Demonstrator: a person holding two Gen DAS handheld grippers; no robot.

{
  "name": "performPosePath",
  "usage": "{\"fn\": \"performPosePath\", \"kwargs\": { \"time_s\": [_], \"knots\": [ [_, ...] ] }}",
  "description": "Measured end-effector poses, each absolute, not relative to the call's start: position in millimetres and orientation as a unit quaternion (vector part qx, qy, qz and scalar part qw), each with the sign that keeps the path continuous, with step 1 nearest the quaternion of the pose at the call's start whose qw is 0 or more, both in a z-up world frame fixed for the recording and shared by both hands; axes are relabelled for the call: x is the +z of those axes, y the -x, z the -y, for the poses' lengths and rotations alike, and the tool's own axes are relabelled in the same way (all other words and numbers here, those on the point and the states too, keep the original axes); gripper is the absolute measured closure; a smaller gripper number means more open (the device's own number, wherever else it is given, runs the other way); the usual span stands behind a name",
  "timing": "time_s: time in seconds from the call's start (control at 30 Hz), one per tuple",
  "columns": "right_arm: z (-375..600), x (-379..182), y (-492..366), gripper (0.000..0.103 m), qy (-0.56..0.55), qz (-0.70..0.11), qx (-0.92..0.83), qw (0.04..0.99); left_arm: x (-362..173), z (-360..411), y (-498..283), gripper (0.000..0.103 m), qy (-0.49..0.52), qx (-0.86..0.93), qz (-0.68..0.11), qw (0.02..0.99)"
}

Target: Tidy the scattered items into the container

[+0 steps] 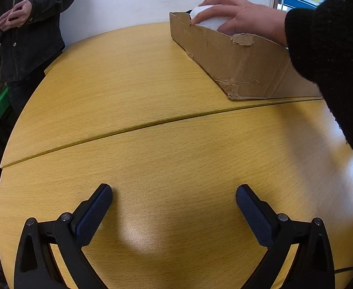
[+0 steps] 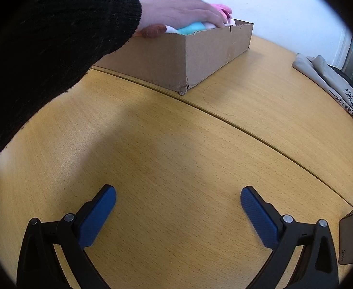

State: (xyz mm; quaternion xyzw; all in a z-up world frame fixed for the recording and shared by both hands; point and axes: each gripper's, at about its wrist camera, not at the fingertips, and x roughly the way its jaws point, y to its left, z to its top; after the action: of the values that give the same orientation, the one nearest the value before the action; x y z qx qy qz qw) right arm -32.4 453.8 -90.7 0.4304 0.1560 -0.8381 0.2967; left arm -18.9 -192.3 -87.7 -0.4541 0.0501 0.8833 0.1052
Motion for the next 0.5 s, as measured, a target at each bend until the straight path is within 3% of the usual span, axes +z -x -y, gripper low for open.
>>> {"fn": "performPosePath", "kwargs": {
  "time_s": [0.5],
  "knots": [
    [-453.1, -92.8, 28.8, 0.0, -0.429, -0.157, -0.839, 0.295, -88.7, 191.7, 18.2, 0.0, 0.454, 0.883, -0.05, 0.106]
  ]
}}
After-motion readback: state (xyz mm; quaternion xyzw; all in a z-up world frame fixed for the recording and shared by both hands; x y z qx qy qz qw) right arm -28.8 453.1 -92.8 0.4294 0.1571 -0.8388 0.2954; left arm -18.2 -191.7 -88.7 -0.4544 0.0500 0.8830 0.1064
